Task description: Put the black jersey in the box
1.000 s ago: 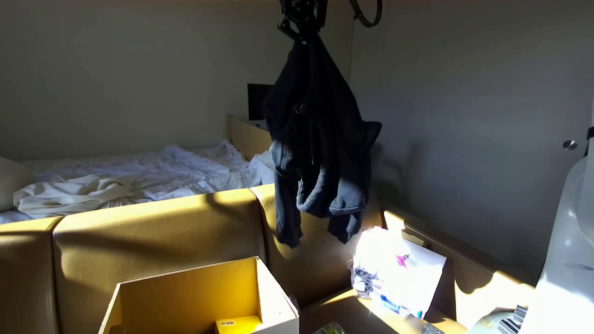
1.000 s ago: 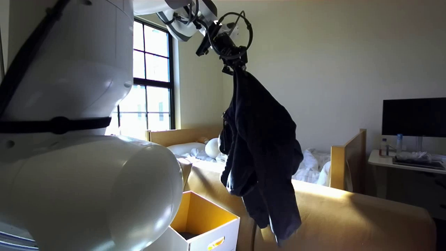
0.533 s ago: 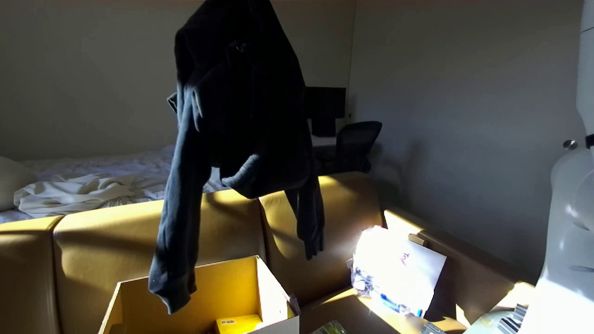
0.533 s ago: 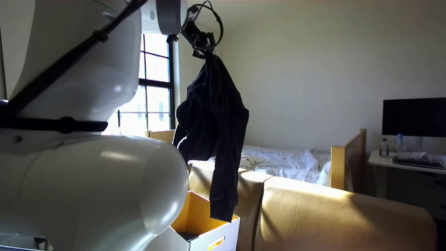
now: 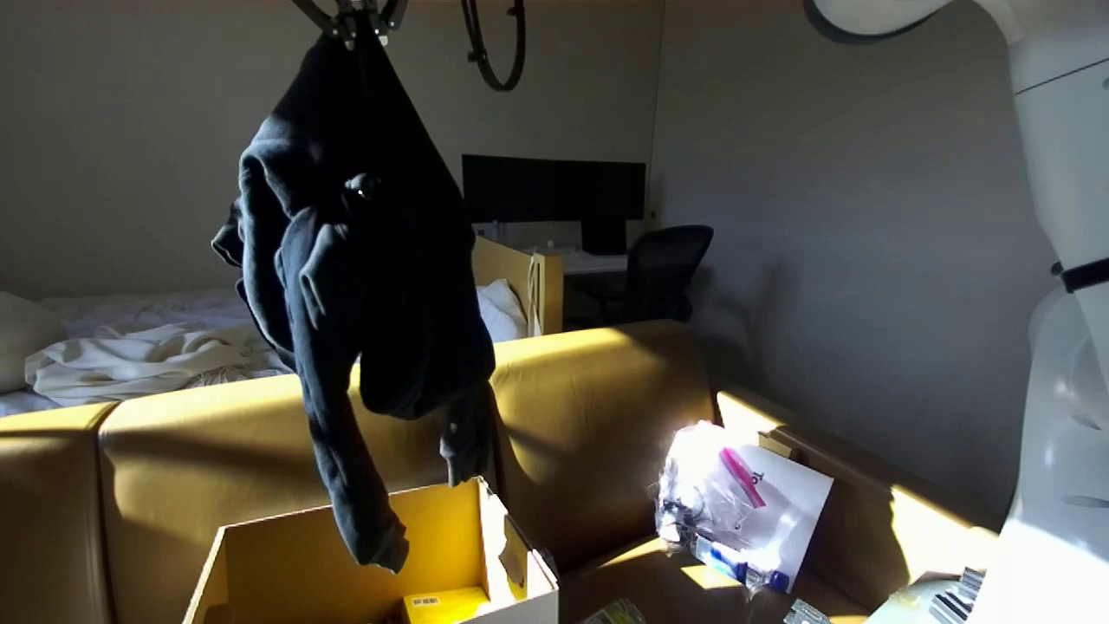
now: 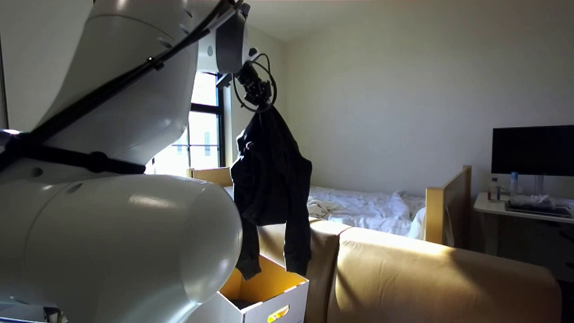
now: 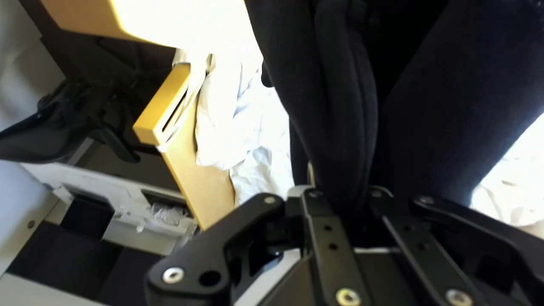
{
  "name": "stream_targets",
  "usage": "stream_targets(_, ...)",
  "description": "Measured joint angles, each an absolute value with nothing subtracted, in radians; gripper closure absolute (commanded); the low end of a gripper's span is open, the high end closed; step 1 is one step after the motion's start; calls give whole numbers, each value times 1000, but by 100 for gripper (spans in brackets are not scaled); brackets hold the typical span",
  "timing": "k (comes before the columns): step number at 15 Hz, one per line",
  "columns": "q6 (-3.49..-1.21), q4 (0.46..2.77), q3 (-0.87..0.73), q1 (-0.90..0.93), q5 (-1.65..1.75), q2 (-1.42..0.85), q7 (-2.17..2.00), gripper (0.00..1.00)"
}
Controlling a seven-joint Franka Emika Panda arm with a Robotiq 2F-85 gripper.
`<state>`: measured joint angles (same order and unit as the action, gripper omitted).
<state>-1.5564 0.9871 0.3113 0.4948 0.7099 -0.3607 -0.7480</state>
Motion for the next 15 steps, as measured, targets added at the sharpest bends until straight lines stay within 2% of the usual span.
stream_targets(5, -1517, 1117, 312, 459, 583, -463, -750, 96)
stream_targets(15, -1384, 1267, 368, 398, 356, -465, -481, 96)
